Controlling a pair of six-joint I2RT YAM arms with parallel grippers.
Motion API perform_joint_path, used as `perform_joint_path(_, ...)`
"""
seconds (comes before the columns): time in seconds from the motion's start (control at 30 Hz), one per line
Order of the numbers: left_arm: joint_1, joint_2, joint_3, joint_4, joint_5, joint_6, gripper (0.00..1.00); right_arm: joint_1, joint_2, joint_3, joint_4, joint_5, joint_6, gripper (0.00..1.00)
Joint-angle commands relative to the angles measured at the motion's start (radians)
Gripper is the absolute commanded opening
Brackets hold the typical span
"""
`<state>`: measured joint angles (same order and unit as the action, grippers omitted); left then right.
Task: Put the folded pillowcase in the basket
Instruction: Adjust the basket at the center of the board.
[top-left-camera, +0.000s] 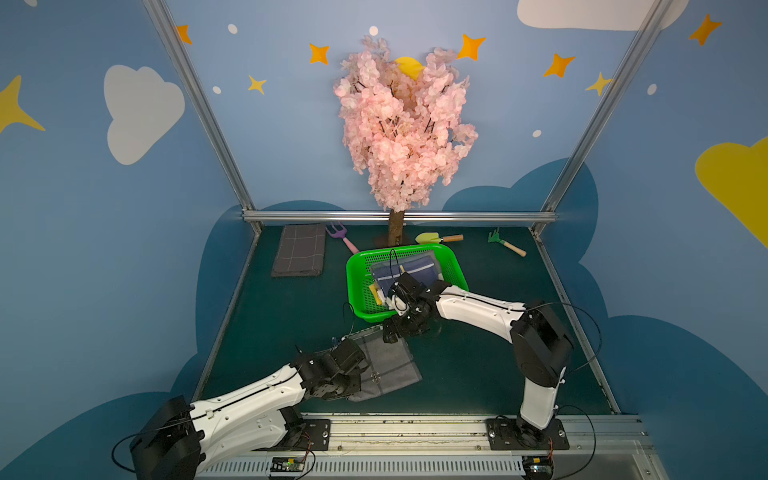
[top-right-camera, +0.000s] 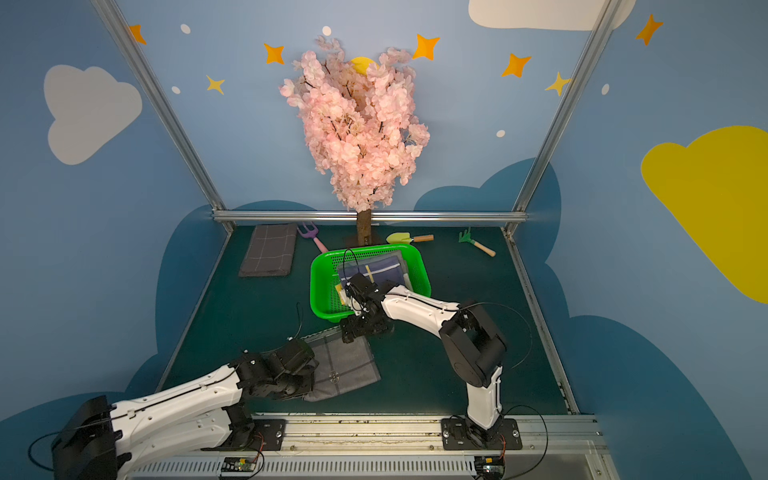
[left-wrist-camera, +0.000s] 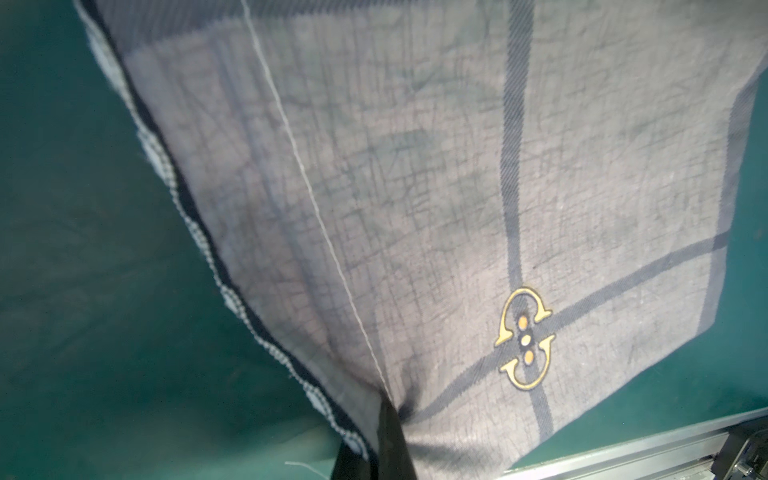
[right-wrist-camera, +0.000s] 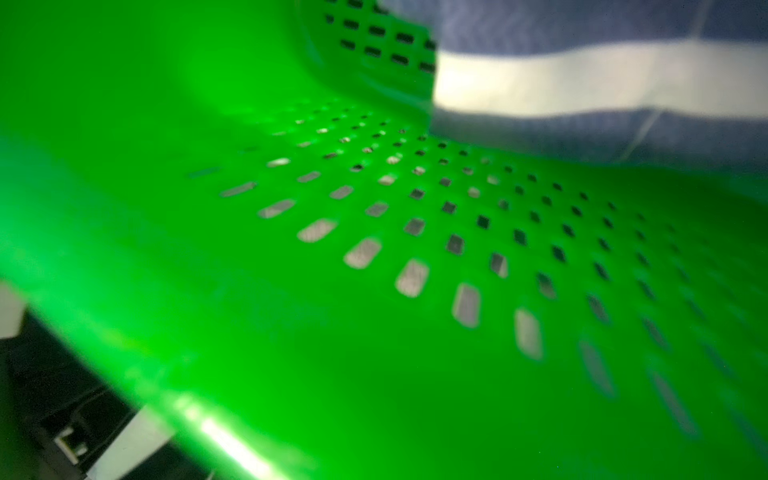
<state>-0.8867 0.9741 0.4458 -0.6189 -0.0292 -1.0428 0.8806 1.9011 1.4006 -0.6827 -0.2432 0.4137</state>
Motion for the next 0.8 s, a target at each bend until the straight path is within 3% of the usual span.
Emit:
perform_joint_path(0.0,-0.004,-0.006,0.001,0.008,0.008,0.014,0.03,-0.016,0.038,0.077,-0.027,0.010,-0.041,0.91)
perform_joint_path(0.17,-0.004,-0.009,-0.002,0.011,0.008,0.015,0.03,-0.015,0.045,0.116,-0.047,-0.011,-0.046,0.91)
perform_joint_path(0.43,-0.005,0.050,0.033,0.046,0.054,0.101,0.03,0.028,-0.031,-0.023,-0.019,-0.012,-0.009,0.92)
perform_joint_path(0.77,-0.015,0.137,0.073,0.087,0.066,0.158,0.03,0.001,-0.311,-0.278,0.007,0.031,0.068,0.93)
